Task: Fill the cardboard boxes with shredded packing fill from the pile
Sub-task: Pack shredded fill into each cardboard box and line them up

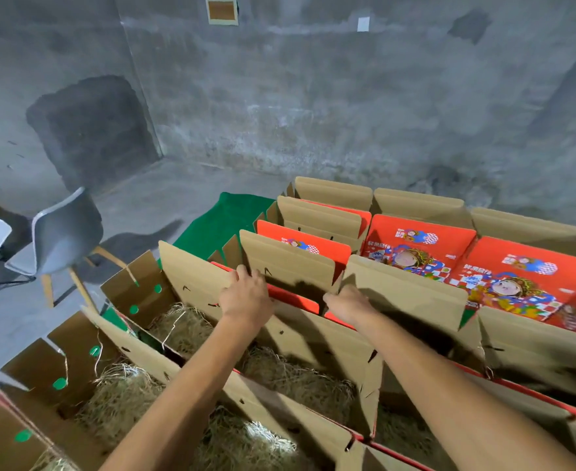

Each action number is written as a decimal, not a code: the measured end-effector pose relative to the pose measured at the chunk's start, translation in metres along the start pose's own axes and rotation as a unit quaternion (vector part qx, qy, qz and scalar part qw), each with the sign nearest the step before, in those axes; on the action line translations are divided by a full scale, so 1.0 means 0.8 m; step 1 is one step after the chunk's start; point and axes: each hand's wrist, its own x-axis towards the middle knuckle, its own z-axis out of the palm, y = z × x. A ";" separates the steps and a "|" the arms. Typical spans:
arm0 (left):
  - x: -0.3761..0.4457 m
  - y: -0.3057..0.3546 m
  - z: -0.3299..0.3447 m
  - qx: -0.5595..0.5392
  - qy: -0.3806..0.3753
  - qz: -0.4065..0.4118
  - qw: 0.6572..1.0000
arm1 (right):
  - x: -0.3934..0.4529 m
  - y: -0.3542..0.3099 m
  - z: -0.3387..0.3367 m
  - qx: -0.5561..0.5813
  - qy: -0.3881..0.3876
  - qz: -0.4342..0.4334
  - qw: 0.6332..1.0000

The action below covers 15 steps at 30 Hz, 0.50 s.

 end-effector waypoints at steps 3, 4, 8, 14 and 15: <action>0.010 -0.007 0.014 0.020 0.000 0.063 0.998 | 0.007 0.000 0.006 -0.012 -0.079 -0.006 0.997; 0.014 -0.011 0.017 0.024 -0.001 0.086 0.996 | 0.010 -0.004 0.007 -0.035 -0.089 -0.012 0.995; 0.025 -0.022 0.015 -0.039 -0.055 0.155 0.986 | 0.013 -0.024 0.013 -0.081 -0.117 -0.023 0.990; 0.030 -0.013 0.015 -0.122 -0.088 0.190 0.970 | 0.020 -0.029 -0.002 -0.039 -0.094 -0.029 0.994; 0.028 -0.009 0.017 -0.134 -0.079 0.195 0.968 | 0.023 -0.025 -0.008 -0.021 -0.028 -0.055 0.998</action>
